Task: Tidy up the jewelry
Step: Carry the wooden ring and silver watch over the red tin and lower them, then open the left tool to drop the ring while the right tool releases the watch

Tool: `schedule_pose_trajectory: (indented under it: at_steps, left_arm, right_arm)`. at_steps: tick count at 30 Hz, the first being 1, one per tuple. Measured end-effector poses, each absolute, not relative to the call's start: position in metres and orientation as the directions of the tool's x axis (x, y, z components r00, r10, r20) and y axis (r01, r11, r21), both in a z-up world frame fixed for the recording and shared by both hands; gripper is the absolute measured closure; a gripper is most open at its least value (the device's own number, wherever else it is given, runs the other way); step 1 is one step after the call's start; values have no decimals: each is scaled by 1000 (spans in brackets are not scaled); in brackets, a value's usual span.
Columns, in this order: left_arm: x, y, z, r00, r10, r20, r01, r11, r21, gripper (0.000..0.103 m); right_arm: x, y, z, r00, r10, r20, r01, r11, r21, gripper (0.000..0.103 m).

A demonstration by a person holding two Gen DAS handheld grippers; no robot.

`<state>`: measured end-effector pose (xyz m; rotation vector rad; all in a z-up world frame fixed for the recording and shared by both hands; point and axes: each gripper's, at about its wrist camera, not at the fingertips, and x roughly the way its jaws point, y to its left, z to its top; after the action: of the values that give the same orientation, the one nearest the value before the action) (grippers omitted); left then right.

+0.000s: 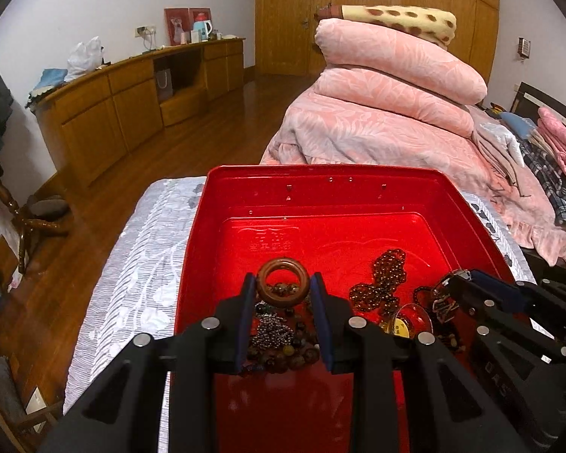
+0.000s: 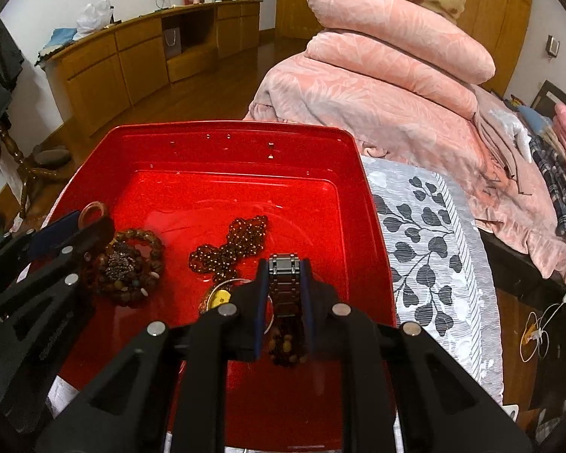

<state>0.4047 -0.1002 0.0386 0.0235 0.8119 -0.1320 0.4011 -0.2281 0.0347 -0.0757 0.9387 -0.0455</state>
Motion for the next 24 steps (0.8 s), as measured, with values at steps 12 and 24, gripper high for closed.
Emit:
schedule_pose_trajectory:
  at_steps: [12, 24]
  left_arm:
    - [410, -101, 30, 663, -104, -741, 122, 992, -31, 74]
    - [412, -94, 34, 646, -133, -752, 119, 990, -74, 54]
  right_arm:
    - [406, -229, 31, 583, -76, -809, 13, 996, -84, 88]
    - [404, -229, 41, 620, -50, -783, 1, 998, -63, 71]
